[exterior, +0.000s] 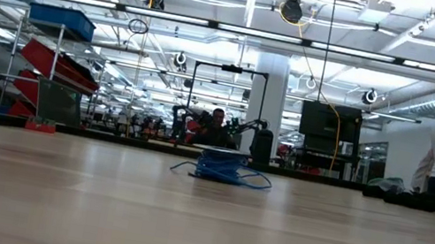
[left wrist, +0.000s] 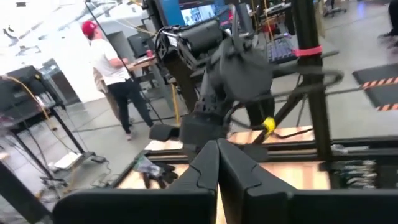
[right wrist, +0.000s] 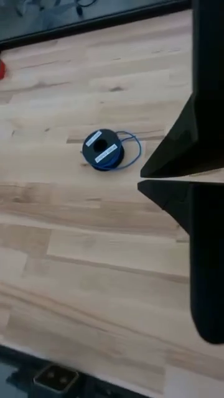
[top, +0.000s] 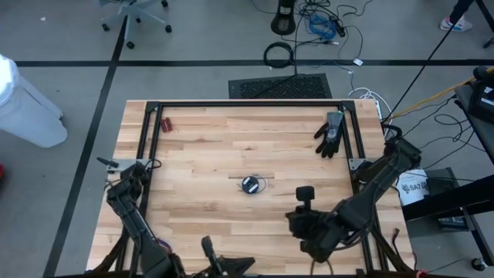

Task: Coil cords
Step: Return to Home Position

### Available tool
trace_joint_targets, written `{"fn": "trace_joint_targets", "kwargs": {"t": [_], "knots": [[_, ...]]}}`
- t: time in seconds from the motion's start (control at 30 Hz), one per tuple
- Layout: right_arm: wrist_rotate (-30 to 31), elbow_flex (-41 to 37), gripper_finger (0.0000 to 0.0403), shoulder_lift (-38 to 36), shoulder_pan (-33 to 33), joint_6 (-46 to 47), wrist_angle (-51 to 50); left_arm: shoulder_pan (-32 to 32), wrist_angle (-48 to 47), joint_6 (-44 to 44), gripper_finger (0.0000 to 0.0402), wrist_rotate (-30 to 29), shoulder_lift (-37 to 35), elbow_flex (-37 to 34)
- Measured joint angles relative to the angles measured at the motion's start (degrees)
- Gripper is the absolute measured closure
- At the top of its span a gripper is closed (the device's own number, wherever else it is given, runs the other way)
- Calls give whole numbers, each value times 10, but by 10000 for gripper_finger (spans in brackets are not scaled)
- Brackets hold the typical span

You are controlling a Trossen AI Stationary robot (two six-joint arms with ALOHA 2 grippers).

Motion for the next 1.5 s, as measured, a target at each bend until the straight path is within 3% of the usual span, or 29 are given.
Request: {"fn": "trace_joint_targets", "kwargs": {"t": [0.1, 0.27, 0.43, 0.6, 0.73, 0.9, 1.13, 1.33, 1.5], "knots": [[-10, 0, 397, -22, 8, -11, -13, 17, 0, 17, 395, 21, -10, 0], [-31, 0, 402, -58, 17, -29, -38, 61, -5, 30, 398, 109, -33, 0], [-74, 0, 402, -102, 19, -65, -44, 113, -42, 36, 396, 139, -45, 0], [-88, 0, 402, -149, 19, -107, -52, 164, -101, 3, 396, 194, -53, 0], [-87, -20, 403, -197, 19, -137, -48, 193, -171, -43, 396, 197, -53, 0], [-87, -121, 403, -290, 18, -145, 11, 212, -263, -97, 396, 202, -68, 0], [-87, -307, 403, -440, 18, -158, 176, 238, -299, -115, 396, 251, -86, -6], [-87, -452, 403, -540, 18, -163, 289, 289, -285, -165, 395, 340, -85, -48], [-95, -527, 403, -594, 17, -162, 338, 325, -225, -172, 395, 382, -85, -99]]}}
